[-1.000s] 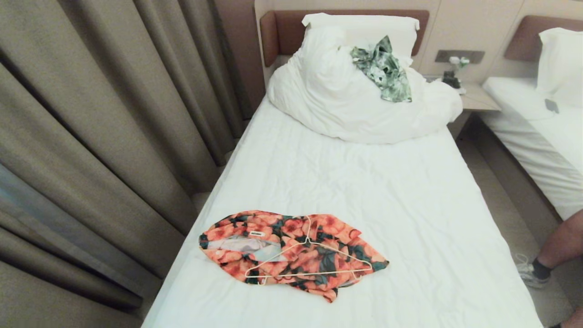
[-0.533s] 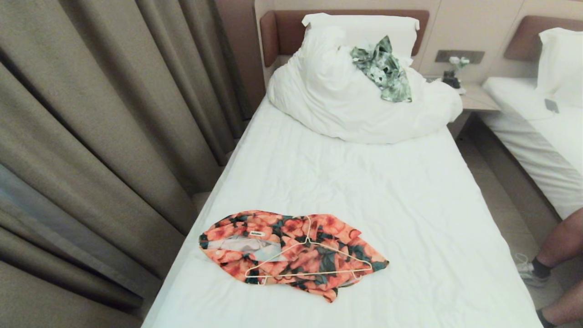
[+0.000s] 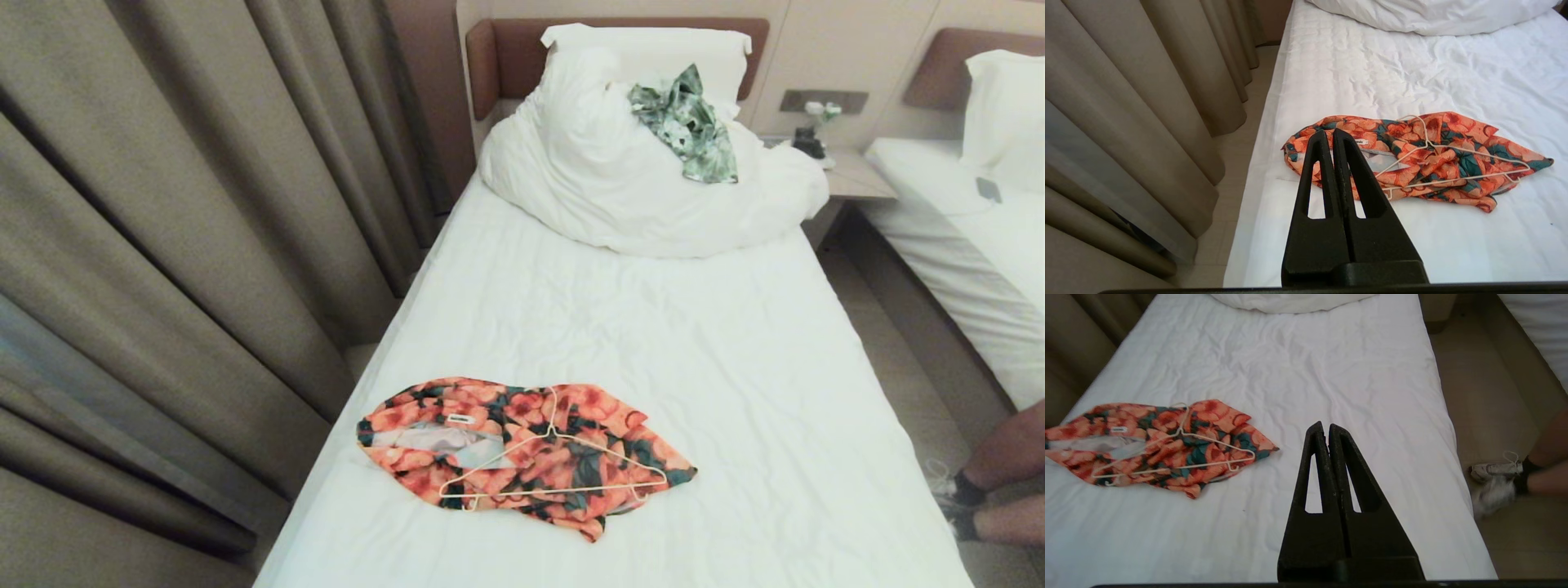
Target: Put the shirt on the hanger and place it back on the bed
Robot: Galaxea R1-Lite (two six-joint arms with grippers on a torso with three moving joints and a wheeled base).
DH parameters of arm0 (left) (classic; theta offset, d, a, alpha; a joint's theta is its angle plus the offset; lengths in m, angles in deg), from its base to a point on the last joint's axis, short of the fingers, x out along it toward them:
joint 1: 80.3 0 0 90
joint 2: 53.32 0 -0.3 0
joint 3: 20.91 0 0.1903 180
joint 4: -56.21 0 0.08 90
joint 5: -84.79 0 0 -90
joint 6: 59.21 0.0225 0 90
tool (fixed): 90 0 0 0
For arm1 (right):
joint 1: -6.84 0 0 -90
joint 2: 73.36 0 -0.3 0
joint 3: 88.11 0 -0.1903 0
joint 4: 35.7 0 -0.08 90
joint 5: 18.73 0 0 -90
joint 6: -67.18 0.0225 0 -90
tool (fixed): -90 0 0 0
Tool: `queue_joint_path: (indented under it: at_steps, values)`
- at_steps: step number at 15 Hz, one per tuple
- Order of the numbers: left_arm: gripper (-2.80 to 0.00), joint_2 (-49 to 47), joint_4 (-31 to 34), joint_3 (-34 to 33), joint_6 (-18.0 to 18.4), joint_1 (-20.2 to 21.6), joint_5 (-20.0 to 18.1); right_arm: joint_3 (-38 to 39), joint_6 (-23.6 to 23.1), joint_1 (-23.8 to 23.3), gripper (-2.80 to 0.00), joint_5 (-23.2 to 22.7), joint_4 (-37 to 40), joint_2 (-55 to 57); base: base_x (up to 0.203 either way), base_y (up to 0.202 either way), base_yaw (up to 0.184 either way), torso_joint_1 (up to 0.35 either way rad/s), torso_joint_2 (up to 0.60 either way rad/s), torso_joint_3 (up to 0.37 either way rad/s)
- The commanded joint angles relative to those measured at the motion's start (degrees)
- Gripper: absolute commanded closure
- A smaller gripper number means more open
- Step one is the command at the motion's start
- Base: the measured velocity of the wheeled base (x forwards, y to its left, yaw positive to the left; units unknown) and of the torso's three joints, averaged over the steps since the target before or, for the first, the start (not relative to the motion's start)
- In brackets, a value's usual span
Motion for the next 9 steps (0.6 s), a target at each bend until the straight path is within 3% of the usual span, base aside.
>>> queue_joint_path:
  at_steps: [1,4,9]
  values:
    - [0.00,-0.23,-0.07,-2.29,-0.35,0.00,0.14,6.86,-1.63,0.00,0.00,0.11,-5.22,-0.43,0.000,0.000,0.000,0.000,0.00,0.000]
    - [0.00,-0.17,-0.07,-2.29,-4.69,0.00,0.43,11.39,-5.99,0.00,0.00,-0.05,-8.78,-0.43,0.000,0.000,0.000,0.000,0.00,0.000]
    - [0.00,-0.25,-0.16,-2.29,-7.22,0.00,1.64,11.39,-6.60,0.00,0.00,-1.02,-8.87,-0.34,0.000,0.000,0.000,0.000,0.00,0.000]
